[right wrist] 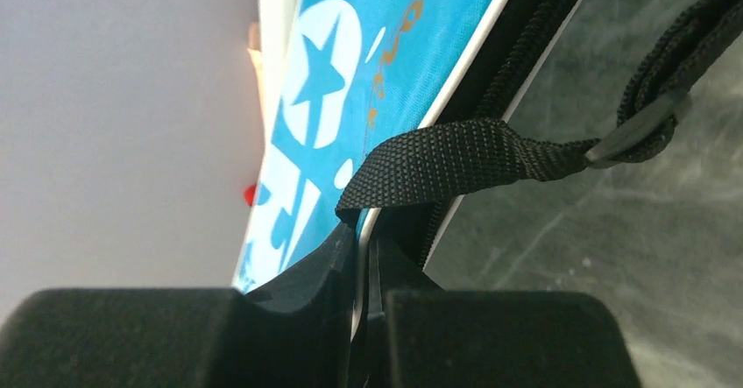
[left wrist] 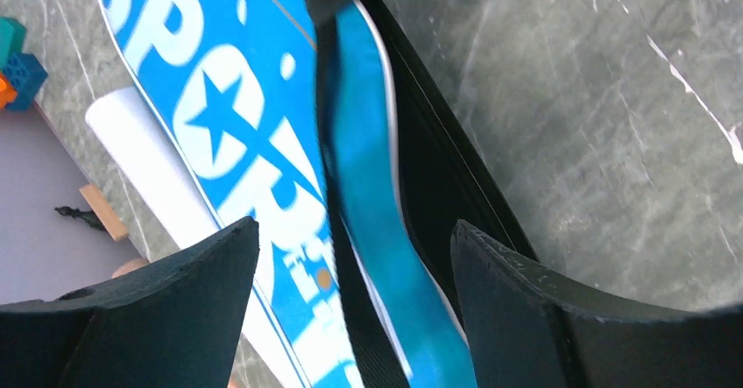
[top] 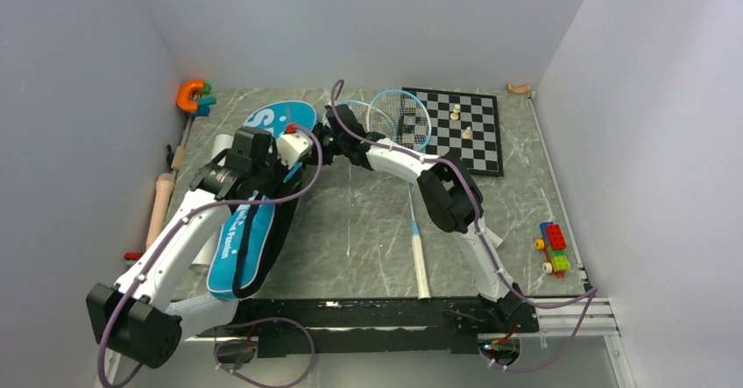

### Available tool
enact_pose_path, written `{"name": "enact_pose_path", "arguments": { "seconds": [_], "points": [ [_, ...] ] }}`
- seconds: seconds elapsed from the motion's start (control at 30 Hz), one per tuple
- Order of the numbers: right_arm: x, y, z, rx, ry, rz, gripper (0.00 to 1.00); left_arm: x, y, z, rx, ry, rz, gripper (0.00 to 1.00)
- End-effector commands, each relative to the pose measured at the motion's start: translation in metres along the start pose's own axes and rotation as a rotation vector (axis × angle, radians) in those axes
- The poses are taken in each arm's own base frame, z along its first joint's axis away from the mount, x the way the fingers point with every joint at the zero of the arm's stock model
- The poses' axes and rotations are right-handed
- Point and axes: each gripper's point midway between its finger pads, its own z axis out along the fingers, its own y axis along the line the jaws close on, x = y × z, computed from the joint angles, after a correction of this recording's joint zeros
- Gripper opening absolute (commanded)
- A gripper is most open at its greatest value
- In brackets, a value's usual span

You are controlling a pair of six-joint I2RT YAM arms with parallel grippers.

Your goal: Pack up the badminton gear

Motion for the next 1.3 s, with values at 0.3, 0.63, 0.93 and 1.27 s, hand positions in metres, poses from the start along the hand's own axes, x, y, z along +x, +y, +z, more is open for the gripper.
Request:
{"name": "enact_pose_path", "arguments": {
  "seconds": [0.3,0.63,0.93,1.27],
  "points": [
    [-0.007,0.068,-0.057,-0.019,-0.072,-0.19,0.11,-0.042,-0.012,0.038,0.094,0.0,0.058,0.88],
    [-0.041,0.072,-0.073,-0.054,-0.126,-0.19,0.11,-0.055,0.006,0.042,-0.021,-0.012,0.132,0.59],
    [-0.053,0.091,-0.09,-0.075,-0.158,-0.247,0.12,-0.067,-0.002,0.056,0.025,-0.012,0.047,0.76],
    [-0.053,0.094,-0.096,0.003,-0.198,-0.332,0.12,-0.104,-0.004,0.018,0.081,-0.187,-0.096,0.99]
  ]
}}
